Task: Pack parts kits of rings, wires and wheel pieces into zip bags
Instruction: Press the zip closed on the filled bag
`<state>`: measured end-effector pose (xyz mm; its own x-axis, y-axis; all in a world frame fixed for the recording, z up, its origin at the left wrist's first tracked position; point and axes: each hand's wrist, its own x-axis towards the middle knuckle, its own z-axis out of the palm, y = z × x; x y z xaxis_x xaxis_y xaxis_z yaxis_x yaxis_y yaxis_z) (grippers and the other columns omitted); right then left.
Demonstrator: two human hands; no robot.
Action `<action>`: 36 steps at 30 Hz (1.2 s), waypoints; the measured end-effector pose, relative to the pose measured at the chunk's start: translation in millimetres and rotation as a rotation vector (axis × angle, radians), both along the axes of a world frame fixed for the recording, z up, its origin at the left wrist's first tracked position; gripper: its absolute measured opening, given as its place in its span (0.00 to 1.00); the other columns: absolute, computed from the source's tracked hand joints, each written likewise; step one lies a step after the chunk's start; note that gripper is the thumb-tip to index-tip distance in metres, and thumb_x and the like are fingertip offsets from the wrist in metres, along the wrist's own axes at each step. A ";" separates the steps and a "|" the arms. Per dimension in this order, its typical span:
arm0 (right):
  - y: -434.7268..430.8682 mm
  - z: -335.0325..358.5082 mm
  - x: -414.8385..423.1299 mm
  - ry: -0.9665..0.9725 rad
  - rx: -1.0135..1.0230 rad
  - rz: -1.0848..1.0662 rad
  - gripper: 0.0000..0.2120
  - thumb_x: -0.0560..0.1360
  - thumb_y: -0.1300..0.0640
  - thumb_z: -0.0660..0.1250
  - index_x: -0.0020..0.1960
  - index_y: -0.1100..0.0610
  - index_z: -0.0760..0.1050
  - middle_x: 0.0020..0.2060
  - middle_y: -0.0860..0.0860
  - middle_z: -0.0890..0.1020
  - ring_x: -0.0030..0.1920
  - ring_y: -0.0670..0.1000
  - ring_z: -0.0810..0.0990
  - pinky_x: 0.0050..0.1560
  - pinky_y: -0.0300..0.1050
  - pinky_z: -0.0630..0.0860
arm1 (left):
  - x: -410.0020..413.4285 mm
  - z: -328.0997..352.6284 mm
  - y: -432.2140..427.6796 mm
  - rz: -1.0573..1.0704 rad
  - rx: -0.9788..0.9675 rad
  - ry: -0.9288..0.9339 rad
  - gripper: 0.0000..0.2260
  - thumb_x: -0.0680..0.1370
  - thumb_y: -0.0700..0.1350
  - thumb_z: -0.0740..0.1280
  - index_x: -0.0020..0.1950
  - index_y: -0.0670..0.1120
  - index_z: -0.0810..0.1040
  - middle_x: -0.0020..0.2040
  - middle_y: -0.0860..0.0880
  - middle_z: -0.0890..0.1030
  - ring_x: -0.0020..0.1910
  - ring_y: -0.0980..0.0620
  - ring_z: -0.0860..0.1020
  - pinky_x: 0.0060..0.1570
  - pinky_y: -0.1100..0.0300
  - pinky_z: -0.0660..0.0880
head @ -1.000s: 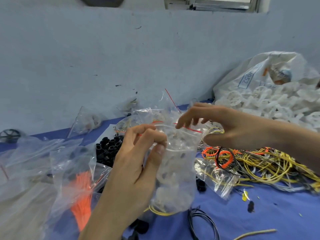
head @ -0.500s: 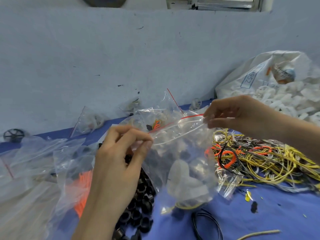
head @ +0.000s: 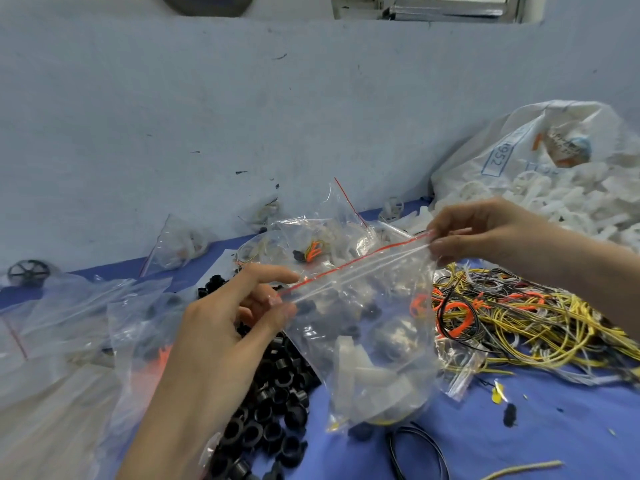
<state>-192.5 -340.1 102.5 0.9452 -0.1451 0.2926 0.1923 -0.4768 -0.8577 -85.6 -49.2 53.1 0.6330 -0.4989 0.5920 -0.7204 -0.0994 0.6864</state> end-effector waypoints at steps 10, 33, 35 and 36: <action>-0.3 -1.4 0.9 -0.052 -0.038 0.005 0.05 0.64 0.58 0.71 0.40 0.54 0.81 0.38 0.53 0.82 0.42 0.49 0.80 0.48 0.40 0.78 | -1.7 1.7 -1.3 -0.035 -0.042 -0.028 0.24 0.71 0.46 0.71 0.60 0.72 0.74 0.37 0.56 0.75 0.40 0.57 0.77 0.47 0.63 0.73; 89.7 16.2 13.7 0.039 -0.458 0.149 0.05 0.69 0.58 0.75 0.39 0.49 0.81 0.38 0.45 0.84 0.42 0.45 0.83 0.55 0.49 0.77 | -31.1 3.0 -32.7 -0.069 -0.075 -0.112 0.30 0.73 0.35 0.72 0.60 0.69 0.73 0.42 0.58 0.79 0.41 0.56 0.80 0.45 0.68 0.76; 90.7 15.9 14.1 0.026 -0.459 0.146 0.05 0.69 0.58 0.75 0.39 0.49 0.81 0.38 0.45 0.84 0.42 0.45 0.82 0.55 0.45 0.76 | -30.6 2.4 -32.9 -0.076 -0.093 -0.085 0.29 0.72 0.35 0.72 0.58 0.69 0.74 0.42 0.57 0.79 0.41 0.56 0.80 0.44 0.70 0.75; 91.3 16.2 13.8 0.018 -0.460 0.151 0.05 0.69 0.59 0.75 0.38 0.49 0.81 0.38 0.46 0.84 0.42 0.43 0.81 0.53 0.39 0.75 | -30.2 1.9 -32.9 -0.085 -0.101 -0.075 0.29 0.72 0.35 0.72 0.58 0.69 0.74 0.42 0.57 0.79 0.41 0.56 0.80 0.44 0.71 0.74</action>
